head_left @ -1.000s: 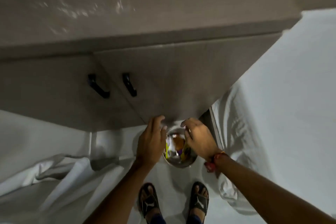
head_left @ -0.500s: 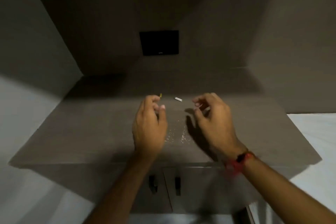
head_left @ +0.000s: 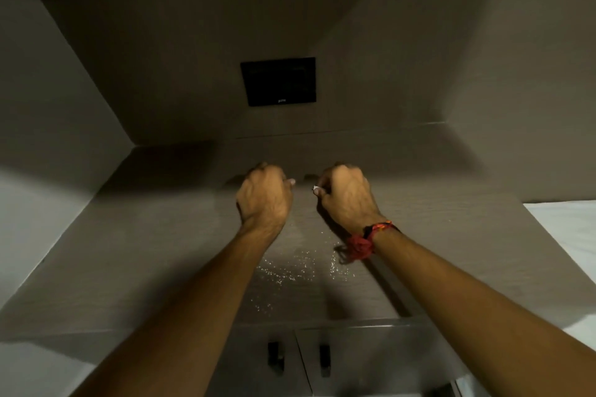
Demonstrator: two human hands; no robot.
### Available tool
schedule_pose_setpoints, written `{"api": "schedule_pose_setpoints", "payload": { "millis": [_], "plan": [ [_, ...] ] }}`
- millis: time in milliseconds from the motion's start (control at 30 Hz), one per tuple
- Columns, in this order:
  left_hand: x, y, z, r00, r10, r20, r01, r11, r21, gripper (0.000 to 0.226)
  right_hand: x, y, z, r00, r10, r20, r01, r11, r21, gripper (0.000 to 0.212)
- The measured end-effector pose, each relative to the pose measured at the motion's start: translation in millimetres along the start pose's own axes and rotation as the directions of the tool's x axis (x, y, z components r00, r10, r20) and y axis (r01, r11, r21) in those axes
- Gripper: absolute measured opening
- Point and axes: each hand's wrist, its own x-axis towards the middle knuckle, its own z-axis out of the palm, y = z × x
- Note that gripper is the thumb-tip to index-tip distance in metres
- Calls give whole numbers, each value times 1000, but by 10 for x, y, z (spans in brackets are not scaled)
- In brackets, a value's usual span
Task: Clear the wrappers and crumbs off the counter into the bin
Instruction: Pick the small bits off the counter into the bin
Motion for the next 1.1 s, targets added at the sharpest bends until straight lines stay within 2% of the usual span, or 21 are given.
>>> {"api": "schedule_pose_setpoints", "payload": {
  "millis": [133,200,233,267,300,367,433,467,533,567,633,700,767,867,933,967,1000,1033,1067,1100],
  "plan": [
    [-32,18,-21,1000,4,-10,-5,997,-80,18,-47,63,-13,998,61,-13,-59,990,130,12],
    [-98,51,-57,998,-54,36,62,957,-285,15,-117,95,-48,991,131,-12,-120,941,318,14],
    [-157,86,-87,992,-97,75,120,892,-437,14,-179,102,-76,984,175,-9,-155,894,421,13],
    [-232,128,-129,983,-137,124,184,779,-599,14,-254,109,-112,975,222,6,-190,821,539,10],
    [-343,175,-193,967,-162,199,257,617,-744,15,-355,109,-152,964,262,44,-222,702,677,8],
    [-632,248,-380,900,-107,422,435,201,-878,19,-619,111,-275,941,297,160,-266,362,894,7],
    [-982,288,-530,810,145,568,586,-199,-785,19,-964,186,-437,934,229,276,-299,74,951,9],
    [-1181,305,-590,776,311,549,631,-343,-696,17,-1157,236,-506,930,163,329,-322,-65,944,12],
    [-1617,364,-645,738,549,393,668,-512,-539,14,-1561,360,-597,924,-2,383,-362,-326,873,16],
    [-1852,419,-629,728,604,325,677,-558,-479,15,-1784,429,-612,920,-55,388,-376,-404,834,15],
    [-2284,517,-525,709,656,258,699,-611,-372,17,-2200,568,-580,911,-108,398,-400,-470,787,16],
    [-2654,550,-341,683,690,240,729,-627,-273,19,-2545,749,-490,898,-151,413,-431,-490,758,19],
    [-2973,522,-58,658,699,281,752,-632,-187,20,-2824,986,-334,884,-135,448,-452,-491,744,22],
    [-3371,391,465,577,644,502,794,-586,-160,19,-3194,1407,95,813,19,582,-510,-459,727,27],
    [-3655,279,901,463,497,734,848,-488,-205,18,-3462,1693,469,693,188,696,-584,-421,694,30],
    [-3807,213,1152,406,348,845,884,-384,-267,19,-3589,1839,671,622,290,727,-627,-373,684,33],
    [-3969,131,1414,384,147,912,912,-213,-350,18,-3704,1966,858,546,400,736,-688,-286,667,31],
    [-4107,45,1665,419,-57,906,908,18,-418,16,-3811,2077,1043,500,508,702,-739,-172,651,24],
    [-4254,-41,1907,499,-200,843,858,252,-448,14,-3888,2176,1216,466,598,652,-797,-35,602,17],
    [-4382,-114,2123,586,-258,768,776,451,-441,13,-3980,2302,1400,430,677,597,-857,99,506,12]
  ]
}}
